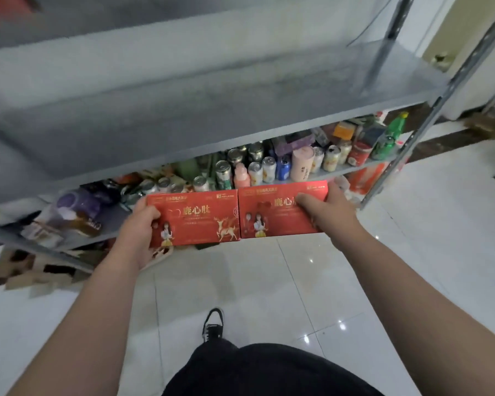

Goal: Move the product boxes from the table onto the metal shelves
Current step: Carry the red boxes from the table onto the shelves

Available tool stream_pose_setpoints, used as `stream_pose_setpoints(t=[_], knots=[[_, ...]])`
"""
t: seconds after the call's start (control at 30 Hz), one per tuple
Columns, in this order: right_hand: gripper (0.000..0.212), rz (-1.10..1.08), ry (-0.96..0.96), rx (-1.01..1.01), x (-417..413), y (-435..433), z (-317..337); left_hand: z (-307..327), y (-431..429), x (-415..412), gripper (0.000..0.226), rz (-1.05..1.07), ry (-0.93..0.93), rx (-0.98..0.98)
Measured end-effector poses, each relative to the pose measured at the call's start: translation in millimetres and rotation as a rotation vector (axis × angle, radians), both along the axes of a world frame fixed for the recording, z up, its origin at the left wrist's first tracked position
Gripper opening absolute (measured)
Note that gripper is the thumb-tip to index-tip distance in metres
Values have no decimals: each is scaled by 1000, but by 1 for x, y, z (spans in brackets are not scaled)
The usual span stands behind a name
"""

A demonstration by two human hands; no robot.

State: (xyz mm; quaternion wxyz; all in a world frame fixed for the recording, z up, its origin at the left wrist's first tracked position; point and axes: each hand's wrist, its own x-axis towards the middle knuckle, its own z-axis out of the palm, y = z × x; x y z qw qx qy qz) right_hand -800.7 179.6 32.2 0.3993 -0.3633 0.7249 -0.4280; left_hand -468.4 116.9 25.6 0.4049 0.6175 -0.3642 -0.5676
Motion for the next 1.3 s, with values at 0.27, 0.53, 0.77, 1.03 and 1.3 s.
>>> stream_pose_setpoints(t=[0.27,0.53,0.77,1.03,1.3], knots=[[35,293,31,-171,66,-67,77,78,41,76,46,257,23,-207],[38,429,13,-369,151,-143,179,166,12,153,41,400,-21,-429],[43,382,4,-514,195,-206,236,226,-55,197,49,382,-64,-569],[37,301,-12,-596,207,-286,261,253,-151,220,35,264,-165,-708],[35,226,-18,-655,192,-340,266,257,-249,202,44,104,-173,-762]])
